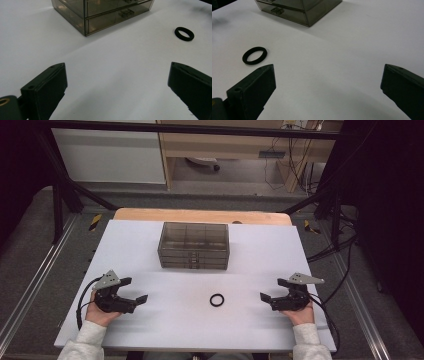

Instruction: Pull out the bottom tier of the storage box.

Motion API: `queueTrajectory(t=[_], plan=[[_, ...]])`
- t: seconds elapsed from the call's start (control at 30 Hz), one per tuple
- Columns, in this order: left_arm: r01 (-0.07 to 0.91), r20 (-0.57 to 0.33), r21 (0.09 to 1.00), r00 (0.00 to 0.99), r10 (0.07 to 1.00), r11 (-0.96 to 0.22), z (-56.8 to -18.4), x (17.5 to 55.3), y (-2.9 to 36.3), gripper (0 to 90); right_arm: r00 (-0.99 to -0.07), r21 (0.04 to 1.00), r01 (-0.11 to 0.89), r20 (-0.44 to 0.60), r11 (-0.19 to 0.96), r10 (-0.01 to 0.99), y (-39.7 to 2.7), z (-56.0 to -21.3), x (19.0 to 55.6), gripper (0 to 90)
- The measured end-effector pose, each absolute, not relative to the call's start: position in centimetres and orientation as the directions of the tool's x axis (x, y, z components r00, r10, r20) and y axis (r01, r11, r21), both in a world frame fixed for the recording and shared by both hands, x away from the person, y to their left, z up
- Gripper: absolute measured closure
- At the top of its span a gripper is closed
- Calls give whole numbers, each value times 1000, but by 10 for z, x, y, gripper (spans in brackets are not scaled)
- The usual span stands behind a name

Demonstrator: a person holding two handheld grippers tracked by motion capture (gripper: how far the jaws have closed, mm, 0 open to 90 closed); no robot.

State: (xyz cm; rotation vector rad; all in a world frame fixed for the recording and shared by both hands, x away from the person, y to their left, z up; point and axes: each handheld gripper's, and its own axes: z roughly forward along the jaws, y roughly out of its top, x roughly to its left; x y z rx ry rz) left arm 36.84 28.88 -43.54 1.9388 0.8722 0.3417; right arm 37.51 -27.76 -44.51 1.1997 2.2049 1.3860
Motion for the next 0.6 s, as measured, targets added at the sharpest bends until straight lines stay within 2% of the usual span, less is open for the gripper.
queueTrajectory(t=[0.6], plan=[[430,-102,845,713,694,-317,-435,370,286,25,-617,842,501,186,200,765,-278,-445,375,4]])
